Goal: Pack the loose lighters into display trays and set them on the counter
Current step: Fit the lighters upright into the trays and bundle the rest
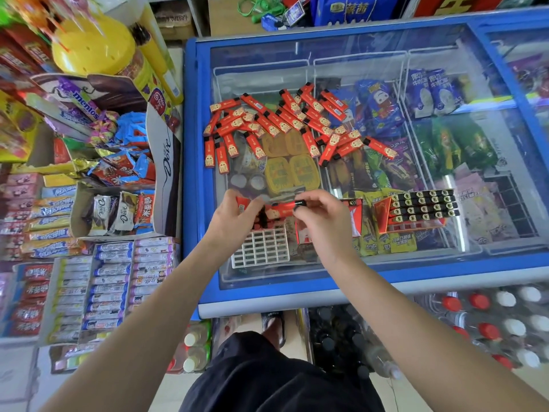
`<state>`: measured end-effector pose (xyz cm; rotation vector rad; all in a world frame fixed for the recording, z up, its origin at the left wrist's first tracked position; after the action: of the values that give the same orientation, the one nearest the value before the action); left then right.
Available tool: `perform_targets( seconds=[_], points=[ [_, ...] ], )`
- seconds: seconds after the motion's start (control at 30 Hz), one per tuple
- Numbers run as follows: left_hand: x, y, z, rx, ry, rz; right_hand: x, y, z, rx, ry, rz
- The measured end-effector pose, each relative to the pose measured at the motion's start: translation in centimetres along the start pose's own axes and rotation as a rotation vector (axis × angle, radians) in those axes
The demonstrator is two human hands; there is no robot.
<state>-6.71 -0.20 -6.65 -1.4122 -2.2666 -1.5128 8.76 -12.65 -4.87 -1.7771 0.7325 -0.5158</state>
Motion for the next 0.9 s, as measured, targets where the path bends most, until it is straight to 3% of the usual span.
perform_targets(
  seconds=[0.13,0.3,0.43,0.67,0.9],
  points=[
    [-0.2,0.5,0.1,-0.104,-0.001,0.202,0.4,-0.4,0.2,0.128,-0.057,-0.215],
    [-0.4,0.2,0.4,-0.138,-0.008,0.233,-1.9,-0.4,-0.6,0.439,-0.194,-0.62],
    [-0.3,0.1,0.4,-0.17,-0.002,0.288,-2.9,1.5,-0.6,0.494,-0.237,-0.785],
    [-0.2,0.2,0.4,-0.194,0.023,0.329,-4.1,2.4,-0.7,0.551,-0.276,-0.917],
    [-0.3,0.4,0.3,-0.188,0.021,0.295,-3.8,2.5,-0.7,0.533,-0.233,-0.82]
  ],
)
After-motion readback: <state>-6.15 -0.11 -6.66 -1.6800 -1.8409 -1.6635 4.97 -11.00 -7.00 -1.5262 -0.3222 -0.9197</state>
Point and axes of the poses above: each hand's wrist, its own z-axis towards the middle knuckle, its own x-axis out of the back of the hand, y = z × x, the point moved 9 cm from there along z, towards the middle knuckle, and after that the axes turned 5 degrees about z, right-handed, at the moved point
